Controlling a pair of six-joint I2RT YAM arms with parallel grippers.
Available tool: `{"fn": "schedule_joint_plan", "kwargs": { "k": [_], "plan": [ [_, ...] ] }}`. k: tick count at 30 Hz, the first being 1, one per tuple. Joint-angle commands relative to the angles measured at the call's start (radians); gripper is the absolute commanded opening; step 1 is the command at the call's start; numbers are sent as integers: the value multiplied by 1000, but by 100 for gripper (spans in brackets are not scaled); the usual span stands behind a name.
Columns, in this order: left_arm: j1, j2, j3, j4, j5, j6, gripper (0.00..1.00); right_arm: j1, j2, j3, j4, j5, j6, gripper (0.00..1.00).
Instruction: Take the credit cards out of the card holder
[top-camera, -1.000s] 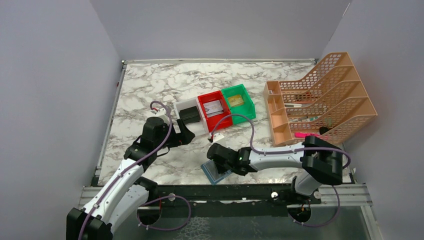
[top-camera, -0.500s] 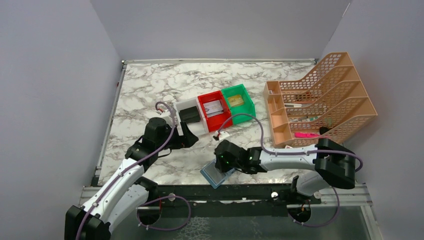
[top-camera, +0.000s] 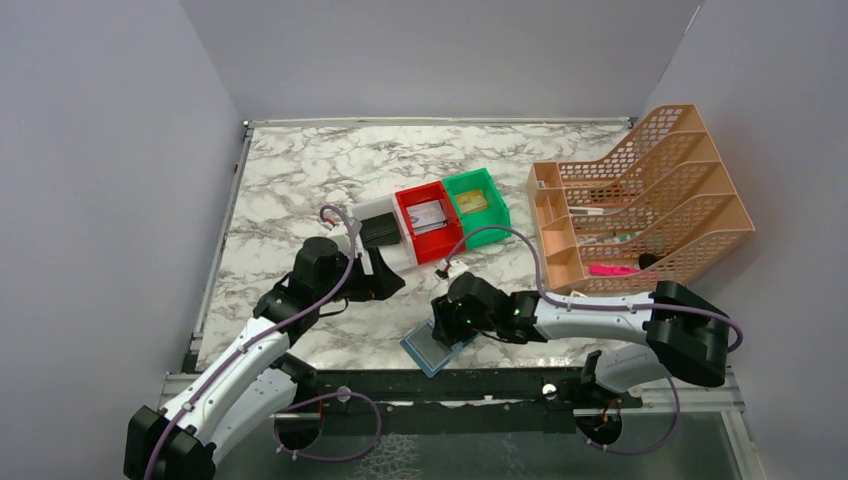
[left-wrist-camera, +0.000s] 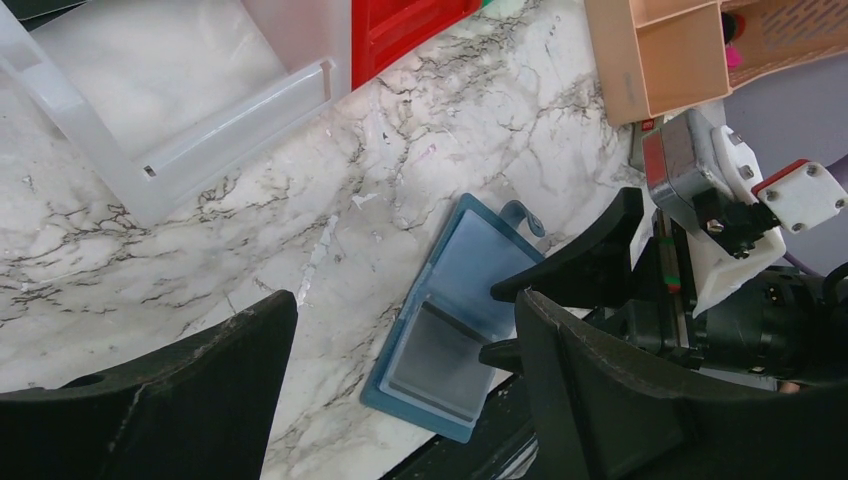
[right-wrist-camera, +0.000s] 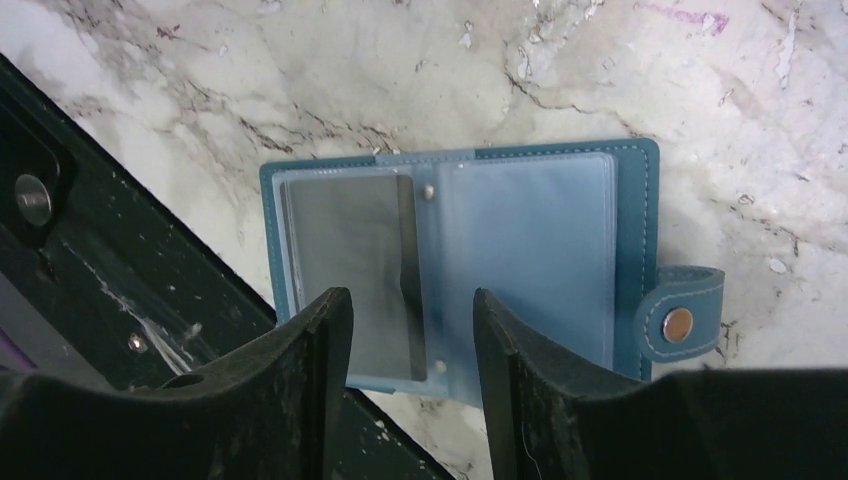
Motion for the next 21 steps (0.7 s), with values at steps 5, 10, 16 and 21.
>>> {"fn": "schedule_joint_plan", "kwargs": {
  "k": [5,10,16,21],
  "plan": [
    [-4,-41,-26,19,-48,-4,83,31,-28,-3,-92,-41,-94,54],
    [-5,-41,-20,3,-63,5,83,92,27,36,-118,15,-82,54],
    [-5,-47,-23,-5,-78,3,83,159,134,118,-234,155,-64,54],
    [-5,-44,-24,-5,-90,2,83,218,232,171,-318,247,-19,53]
  ]
}}
